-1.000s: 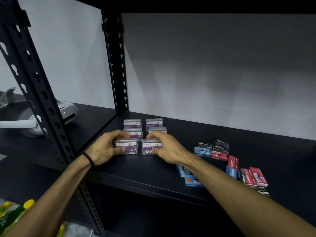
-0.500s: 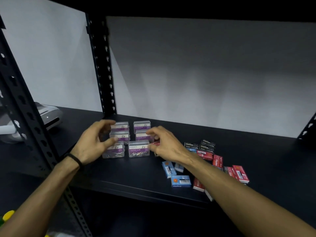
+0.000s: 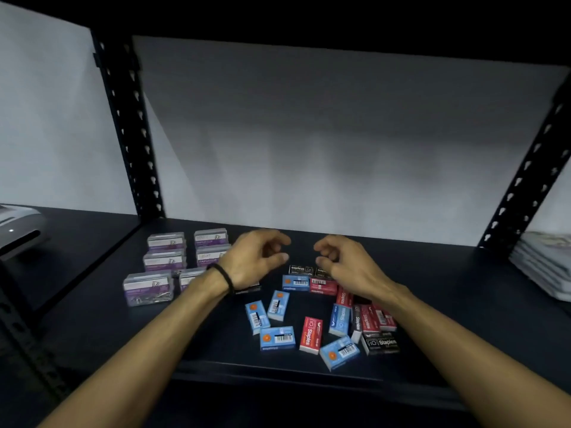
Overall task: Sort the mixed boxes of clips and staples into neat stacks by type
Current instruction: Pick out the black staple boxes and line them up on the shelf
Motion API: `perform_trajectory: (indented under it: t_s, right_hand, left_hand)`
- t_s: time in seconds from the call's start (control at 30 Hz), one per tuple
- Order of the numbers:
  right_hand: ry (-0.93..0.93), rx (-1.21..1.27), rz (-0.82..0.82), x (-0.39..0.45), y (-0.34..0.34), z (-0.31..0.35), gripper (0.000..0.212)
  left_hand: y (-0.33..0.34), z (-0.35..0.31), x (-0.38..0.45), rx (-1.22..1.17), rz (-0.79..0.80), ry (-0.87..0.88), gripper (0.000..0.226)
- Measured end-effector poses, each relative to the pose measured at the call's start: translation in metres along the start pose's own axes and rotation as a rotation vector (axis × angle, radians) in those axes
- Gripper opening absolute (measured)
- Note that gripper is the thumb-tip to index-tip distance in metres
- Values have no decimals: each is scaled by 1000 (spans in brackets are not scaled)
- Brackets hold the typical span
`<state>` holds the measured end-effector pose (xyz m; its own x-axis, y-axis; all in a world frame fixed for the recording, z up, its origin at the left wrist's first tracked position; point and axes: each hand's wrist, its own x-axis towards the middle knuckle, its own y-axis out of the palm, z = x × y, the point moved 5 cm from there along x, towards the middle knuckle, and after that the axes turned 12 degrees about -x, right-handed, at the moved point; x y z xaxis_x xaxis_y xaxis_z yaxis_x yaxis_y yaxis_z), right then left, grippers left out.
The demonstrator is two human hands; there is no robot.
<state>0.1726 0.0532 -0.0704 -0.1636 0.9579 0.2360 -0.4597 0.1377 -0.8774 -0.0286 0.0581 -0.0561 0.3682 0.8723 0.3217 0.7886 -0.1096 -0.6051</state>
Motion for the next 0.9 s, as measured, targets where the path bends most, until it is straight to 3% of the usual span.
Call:
perform_trajectory:
  t_s: [0.4, 0.67, 0.9]
  right_hand:
    - [171, -54, 35, 9, 13, -54, 28]
    - [198, -87, 150, 16, 22, -55, 42]
    - [186, -62, 215, 16, 18, -59, 34]
  left_hand:
    - [58, 20, 44, 218, 253, -153, 38]
    - [70, 29, 52, 382, 408, -130, 34]
    - [69, 22, 52, 212, 384, -113, 14]
